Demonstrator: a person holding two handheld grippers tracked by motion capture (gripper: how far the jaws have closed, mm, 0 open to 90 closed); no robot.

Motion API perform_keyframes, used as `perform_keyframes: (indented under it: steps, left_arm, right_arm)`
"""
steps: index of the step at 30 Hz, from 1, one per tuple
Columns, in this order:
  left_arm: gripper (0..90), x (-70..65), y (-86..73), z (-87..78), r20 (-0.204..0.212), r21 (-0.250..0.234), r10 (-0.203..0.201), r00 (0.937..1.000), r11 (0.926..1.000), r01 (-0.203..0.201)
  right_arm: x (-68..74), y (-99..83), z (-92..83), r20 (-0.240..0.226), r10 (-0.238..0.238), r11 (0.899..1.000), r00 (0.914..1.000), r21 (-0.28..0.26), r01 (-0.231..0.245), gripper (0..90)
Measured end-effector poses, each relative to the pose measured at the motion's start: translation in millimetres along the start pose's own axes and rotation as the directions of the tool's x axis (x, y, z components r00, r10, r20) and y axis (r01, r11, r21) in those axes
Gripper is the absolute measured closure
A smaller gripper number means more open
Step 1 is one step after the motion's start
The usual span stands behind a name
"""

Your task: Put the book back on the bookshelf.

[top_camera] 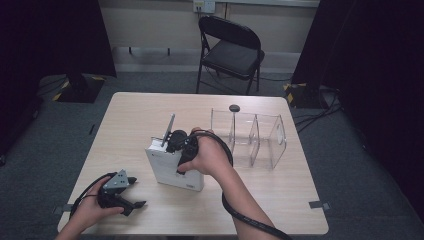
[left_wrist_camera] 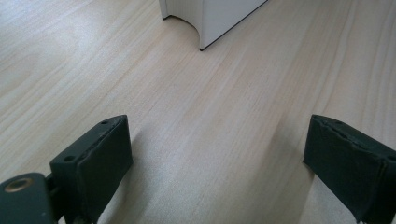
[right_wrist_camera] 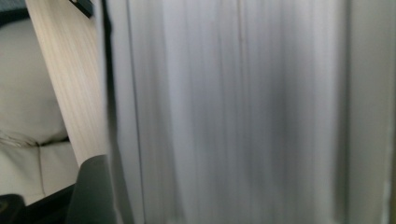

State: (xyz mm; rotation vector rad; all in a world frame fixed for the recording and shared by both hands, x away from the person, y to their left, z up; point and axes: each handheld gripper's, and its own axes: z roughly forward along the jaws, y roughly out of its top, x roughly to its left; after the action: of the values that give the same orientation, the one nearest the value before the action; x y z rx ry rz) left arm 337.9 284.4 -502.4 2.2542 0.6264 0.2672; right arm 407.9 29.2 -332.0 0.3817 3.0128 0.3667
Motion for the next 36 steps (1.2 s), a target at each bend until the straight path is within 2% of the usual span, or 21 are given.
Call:
perform_keyframes:
  steps: [1,3,5,6,9,12,14,15,17,21,22,29,32,33,36]
  left_arm:
    - [7.2,0.0,0.0,0.0,0.0,0.0,0.0,1.0,1.0,0.0]
    - [7.2,0.0,0.0,0.0,0.0,0.0,0.001,1.0,1.0,-0.001]
    - [7.2,0.0,0.0,0.0,0.0,0.001,0.001,1.0,1.0,-0.001]
    - [7.2,0.0,0.0,0.0,0.001,0.0,0.0,1.0,1.0,0.0]
    - [7.2,0.0,0.0,0.0,0.0,0.001,0.0,1.0,1.0,0.0]
    - [7.1,0.2,0.1,0.0,0.001,0.0,0.001,1.0,1.0,-0.001]
    - [7.0,0.2,0.1,0.1,0.002,0.0,0.003,1.0,1.0,-0.003]
    - [7.0,0.2,0.1,0.1,0.002,0.0,0.001,1.0,1.0,-0.001]
    - [7.0,0.4,0.1,0.1,0.002,0.0,0.003,1.0,1.0,-0.003]
    - [6.9,0.2,0.2,0.3,0.003,0.0,0.003,1.0,1.0,-0.003]
    - [6.6,-0.1,0.2,0.5,0.009,-0.001,-0.003,1.0,1.0,0.003]
    - [5.5,0.3,0.4,1.0,0.015,0.002,0.0,0.9999,1.0,0.0]
    - [4.8,0.5,0.7,1.1,0.02,0.007,0.006,0.9998,1.0,-0.006]
    - [4.2,0.9,1.0,1.0,0.015,0.009,0.016,0.9998,0.9998,-0.017]
    - [1.2,0.0,1.2,2.5,0.029,0.015,0.013,0.9995,0.9998,-0.014]
  right_arm:
    - [0.8,0.8,-0.1,0.007,-0.016,1.0,0.9998,0.013,0.016,37.2]
    - [1.9,2.1,-0.3,0.013,-0.016,0.999,0.9998,0.037,0.015,38.3]
    - [3.8,3.6,-0.5,0.047,-0.029,0.998,0.9985,0.062,0.026,40.1]
    - [3.8,3.9,-0.5,0.048,-0.036,0.997,0.9982,0.067,0.032,40.2]
    - [3.3,3.2,-0.9,0.042,-0.035,0.998,0.9985,0.058,0.033,42.5]
    - [3.6,2.6,-3.2,0.015,-0.046,0.998,0.9988,0.042,0.045,46.5]
    - [3.7,0.2,-5.7,-0.011,-0.039,0.999,0.9992,0.004,0.04,48.5]
    - [4.2,-0.6,-6.1,-0.006,-0.039,0.999,0.9992,-0.008,0.039,49.4]
    - [6.0,-1.5,-6.9,0.001,-0.029,0.999,0.9996,-0.019,0.029,50.3]
    - [8.9,-2.6,-9.3,0.012,0.021,1.0,0.9997,-0.016,-0.02,51.5]
    - [10.0,-3.2,-9.9,0.014,0.018,1.0,0.9997,-0.016,-0.018,51.7]
    - [15.3,-11.9,-14.5,-0.005,0.1,0.994,0.995,-0.038,-0.1,52.2]
    - [16.6,-13.9,-19.1,-0.02,0.11,0.993,0.9937,-0.04,-0.111,52.2]
    - [17.5,-14.0,-20.9,-0.018,0.112,0.993,0.9935,-0.04,-0.113,52.2]
    - [19.1,-14.4,-27.9,-0.011,0.105,0.994,0.9944,-0.041,-0.105,52.2]
